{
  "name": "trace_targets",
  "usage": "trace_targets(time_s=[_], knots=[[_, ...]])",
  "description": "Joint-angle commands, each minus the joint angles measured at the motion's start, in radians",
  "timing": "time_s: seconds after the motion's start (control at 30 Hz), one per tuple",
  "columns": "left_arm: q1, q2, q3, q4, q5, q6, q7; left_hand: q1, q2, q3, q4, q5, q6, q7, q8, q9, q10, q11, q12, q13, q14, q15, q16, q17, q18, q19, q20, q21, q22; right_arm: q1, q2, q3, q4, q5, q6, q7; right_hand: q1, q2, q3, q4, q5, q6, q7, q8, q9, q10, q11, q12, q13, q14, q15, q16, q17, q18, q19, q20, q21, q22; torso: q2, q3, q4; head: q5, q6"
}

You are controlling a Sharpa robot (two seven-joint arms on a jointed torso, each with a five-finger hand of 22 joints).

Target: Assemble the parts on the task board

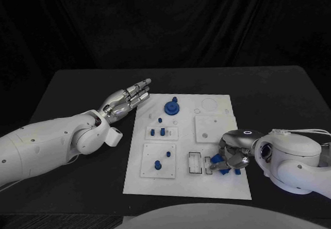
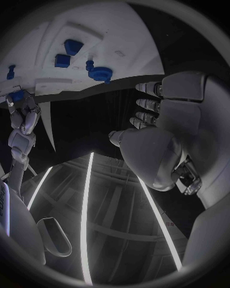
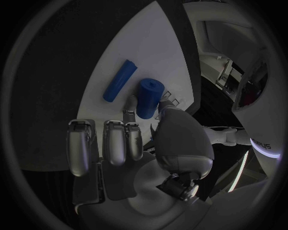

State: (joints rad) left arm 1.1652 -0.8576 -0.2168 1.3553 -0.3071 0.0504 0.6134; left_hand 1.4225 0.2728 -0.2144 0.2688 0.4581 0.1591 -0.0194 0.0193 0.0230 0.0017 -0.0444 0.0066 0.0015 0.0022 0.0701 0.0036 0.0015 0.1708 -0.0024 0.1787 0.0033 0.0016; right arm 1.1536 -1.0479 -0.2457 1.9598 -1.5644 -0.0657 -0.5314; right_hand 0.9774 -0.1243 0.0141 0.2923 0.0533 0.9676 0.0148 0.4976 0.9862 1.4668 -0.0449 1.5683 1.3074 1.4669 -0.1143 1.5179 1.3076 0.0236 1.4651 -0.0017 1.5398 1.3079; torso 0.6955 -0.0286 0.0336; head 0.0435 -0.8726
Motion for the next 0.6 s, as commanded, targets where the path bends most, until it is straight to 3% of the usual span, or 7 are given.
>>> trace_targets(time_s=[0.03, 0.13, 0.2, 0.27, 0.37, 0.47, 0.6], knots=[[-0.002, 0.000, 0.001, 0.002, 0.001, 0.019, 0.005, 0.006, 0.001, 0.006, 0.001, 0.004, -0.002, 0.006, 0.005, 0.001, -0.002, 0.006, -0.007, -0.001, -0.002, 0.007, -0.004, -0.002, 0.006, 0.002, 0.007, -0.003, -0.002, -0.010, 0.003, -0.002, -0.002, -0.021, 0.012, -0.033, 0.001, 0.022, 0.011, 0.000, 0.008, -0.011, 0.000, 0.000, 0.006, 0.104, -0.005, 0.003, 0.263, 0.078, -0.008, -0.007, 0.123, -0.012, 0.085, -0.007, -0.008, 0.248, 0.000, 0.0000, 0.0006, 0.001, 0.000], [-0.003, -0.001, 0.001, 0.002, 0.001, 0.020, 0.003, 0.006, 0.001, 0.007, 0.001, 0.005, -0.002, 0.006, 0.005, 0.001, -0.002, 0.006, -0.007, -0.001, -0.002, 0.008, -0.004, -0.002, 0.007, 0.002, 0.007, -0.003, -0.002, -0.014, 0.005, -0.002, -0.001, -0.020, 0.014, -0.031, 0.035, 0.042, 0.021, -0.008, 0.093, -0.016, -0.001, -0.005, 0.023, 0.104, -0.006, 0.003, 0.263, 0.077, -0.009, -0.011, 0.114, -0.011, 0.084, -0.008, -0.012, 0.246, 0.000, -0.0002, -0.0007, 0.002, 0.000], [-0.003, -0.001, 0.001, 0.002, 0.001, 0.021, 0.002, 0.007, 0.001, 0.007, 0.000, 0.006, -0.002, 0.006, 0.004, 0.001, -0.002, 0.006, -0.007, -0.001, -0.002, 0.008, -0.004, -0.002, 0.007, 0.002, 0.008, -0.003, -0.002, -0.015, 0.005, -0.002, 0.000, -0.015, 0.015, -0.027, 0.078, 0.052, 0.032, -0.028, 0.193, -0.020, -0.001, -0.015, 0.027, 0.104, -0.006, 0.003, 0.263, 0.077, -0.010, -0.012, 0.111, -0.011, 0.083, -0.008, -0.014, 0.246, 0.000, -0.0006, -0.0004, 0.003, 0.000], [-0.004, -0.002, 0.001, 0.002, 0.001, 0.022, 0.002, 0.007, 0.002, 0.008, 0.000, 0.007, -0.002, 0.006, 0.005, 0.001, -0.002, 0.007, -0.007, -0.001, -0.002, 0.009, -0.004, -0.002, 0.007, 0.002, 0.008, -0.003, -0.002, -0.015, 0.004, -0.002, 0.002, -0.009, 0.012, -0.021, 0.153, 0.063, 0.064, -0.069, 0.367, -0.038, 0.000, -0.056, 0.002, 0.104, -0.006, 0.003, 0.263, 0.075, -0.010, -0.015, 0.104, -0.010, 0.081, -0.009, -0.017, 0.245, 0.000, -0.0006, 0.0002, 0.002, 0.000], [-0.004, -0.002, 0.001, 0.002, 0.001, 0.024, 0.000, 0.009, 0.002, 0.009, -0.002, 0.009, -0.001, 0.007, 0.005, 0.001, -0.002, 0.008, -0.007, -0.001, -0.002, 0.010, -0.004, -0.002, 0.007, 0.002, 0.009, -0.003, -0.002, -0.016, 0.004, -0.002, 0.005, -0.003, 0.004, -0.012, 0.231, 0.059, 0.130, -0.121, 0.566, -0.034, 0.010, -0.147, -0.091, 0.104, 0.002, 0.003, 0.263, 0.074, -0.004, -0.020, 0.094, -0.009, 0.080, -0.004, -0.021, 0.243, 0.001, -0.0005, -0.0004, 0.003, 0.000], [-0.005, -0.002, 0.001, 0.002, 0.001, 0.027, -0.002, 0.011, 0.003, 0.012, -0.004, 0.012, 0.007, 0.013, 0.006, 0.002, -0.002, 0.012, -0.007, -0.001, -0.002, 0.012, -0.004, -0.002, 0.007, 0.002, 0.010, -0.003, -0.002, -0.017, 0.002, -0.002, 0.008, 0.002, -0.009, -0.007, 0.265, 0.048, 0.205, -0.165, 0.666, -0.024, 0.027, -0.202, -0.158, 0.104, 0.015, 0.003, 0.263, 0.073, 0.008, -0.021, 0.092, -0.009, 0.079, 0.005, -0.023, 0.243, 0.000, -0.0004, -0.0002, 0.003, 0.000], [-0.006, -0.002, 0.001, 0.001, 0.001, 0.030, -0.004, 0.012, 0.003, 0.014, -0.007, 0.013, 0.029, 0.023, 0.010, 0.005, -0.002, 0.019, -0.007, -0.001, -0.002, 0.013, -0.004, -0.002, 0.007, 0.002, 0.012, -0.003, -0.002, -0.017, -0.004, -0.002, 0.015, 0.043, -0.035, -0.002, 0.273, 0.037, 0.281, -0.217, 0.762, -0.003, 0.040, -0.218, -0.190, 0.104, 0.026, 0.003, 0.263, 0.073, 0.017, -0.022, 0.090, -0.009, 0.079, 0.014, -0.023, 0.243, 0.000, 0.0000, 0.0007, 0.004, 0.000]])
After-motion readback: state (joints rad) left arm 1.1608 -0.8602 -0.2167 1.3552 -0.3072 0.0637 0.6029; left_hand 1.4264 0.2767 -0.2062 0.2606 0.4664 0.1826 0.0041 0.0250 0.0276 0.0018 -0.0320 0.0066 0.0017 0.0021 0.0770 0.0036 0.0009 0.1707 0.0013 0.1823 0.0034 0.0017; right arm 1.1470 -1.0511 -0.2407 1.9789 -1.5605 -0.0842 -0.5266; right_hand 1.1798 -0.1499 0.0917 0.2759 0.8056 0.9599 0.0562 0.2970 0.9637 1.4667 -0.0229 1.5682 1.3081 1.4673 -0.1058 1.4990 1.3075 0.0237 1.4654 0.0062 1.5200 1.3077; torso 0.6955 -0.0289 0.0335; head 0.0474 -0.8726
